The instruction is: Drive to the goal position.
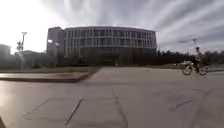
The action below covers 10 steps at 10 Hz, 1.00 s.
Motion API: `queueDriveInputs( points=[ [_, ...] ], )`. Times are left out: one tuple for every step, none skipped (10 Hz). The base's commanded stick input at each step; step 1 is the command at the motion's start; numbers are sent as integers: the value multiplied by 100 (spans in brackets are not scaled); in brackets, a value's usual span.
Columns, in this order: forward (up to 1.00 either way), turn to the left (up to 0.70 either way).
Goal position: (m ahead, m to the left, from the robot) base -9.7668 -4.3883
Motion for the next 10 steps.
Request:
queueDriveInputs(
  points=[
    [0, 0],
    [0, 0],
    [0, 0],
    [0, 0],
    [0, 0],
    [85, 0],
    [85, 0],
    [85, 0],
    [85, 0],
    [85, 0]
  ],
)
